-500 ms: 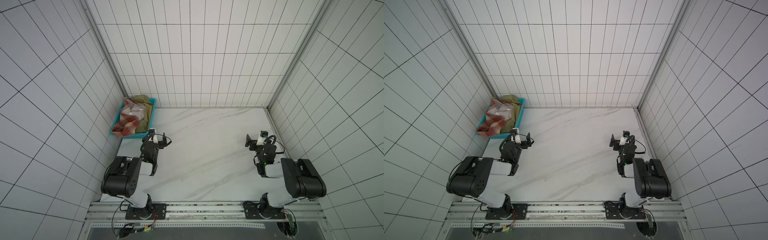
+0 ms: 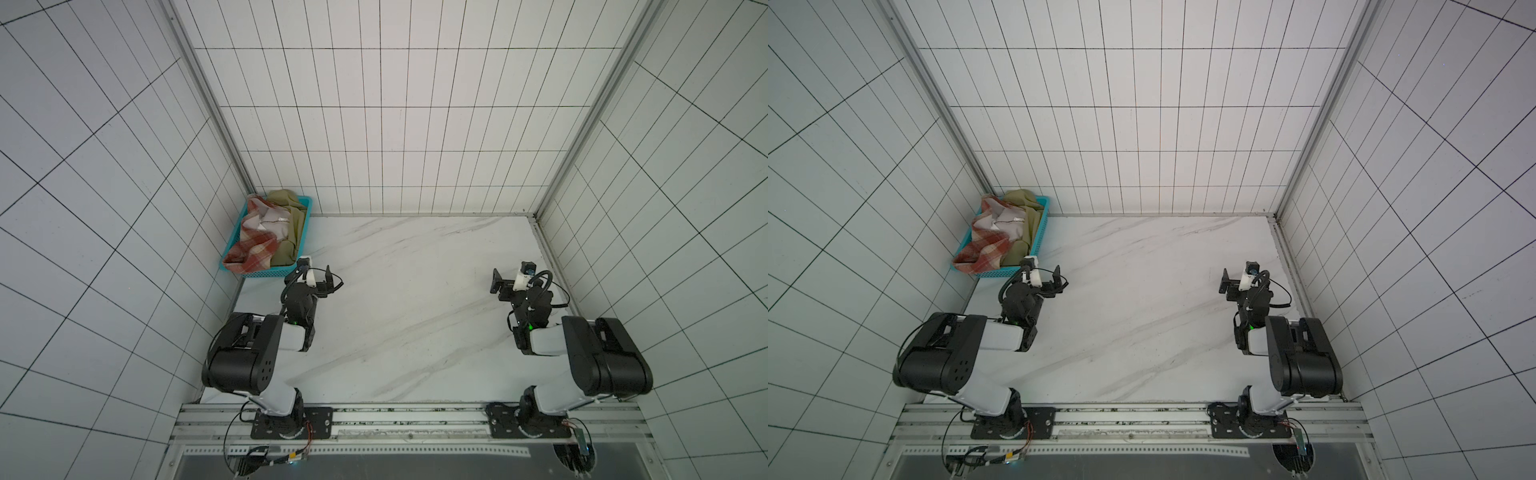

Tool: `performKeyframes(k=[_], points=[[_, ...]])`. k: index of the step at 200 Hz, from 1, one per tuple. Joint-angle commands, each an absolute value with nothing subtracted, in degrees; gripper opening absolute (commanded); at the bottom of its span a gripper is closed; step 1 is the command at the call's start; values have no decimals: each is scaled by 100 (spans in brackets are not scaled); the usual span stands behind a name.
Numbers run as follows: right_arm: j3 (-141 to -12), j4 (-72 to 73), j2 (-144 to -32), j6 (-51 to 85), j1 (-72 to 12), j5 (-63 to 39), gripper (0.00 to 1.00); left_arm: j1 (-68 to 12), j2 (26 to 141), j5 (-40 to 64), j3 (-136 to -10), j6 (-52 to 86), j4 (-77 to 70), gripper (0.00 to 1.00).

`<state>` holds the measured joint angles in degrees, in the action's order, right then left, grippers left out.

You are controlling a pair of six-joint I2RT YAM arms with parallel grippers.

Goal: Fold and stack skirts
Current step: Pick up the skirt from the basket.

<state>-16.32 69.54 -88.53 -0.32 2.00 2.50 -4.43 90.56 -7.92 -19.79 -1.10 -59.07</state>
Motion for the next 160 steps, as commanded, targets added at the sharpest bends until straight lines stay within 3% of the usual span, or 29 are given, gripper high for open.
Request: performKeyframes(k=[1,118,136,160], points=[[-1477,7206,-8882,-44,237,242,100,-429,9119,-787,-1968,-165,-6036,97],[-1485,7191,-8878,-53,244,244,99,-431,9116,-776,-1962,-175,-6034,97],[-1390,7316,-8753,-115,167,316,93,-430,9046,-699,-1940,-210,-6116,79],[-2005,5746,-8147,-398,-272,797,87,-443,8072,-875,-2137,-132,-4863,74]])
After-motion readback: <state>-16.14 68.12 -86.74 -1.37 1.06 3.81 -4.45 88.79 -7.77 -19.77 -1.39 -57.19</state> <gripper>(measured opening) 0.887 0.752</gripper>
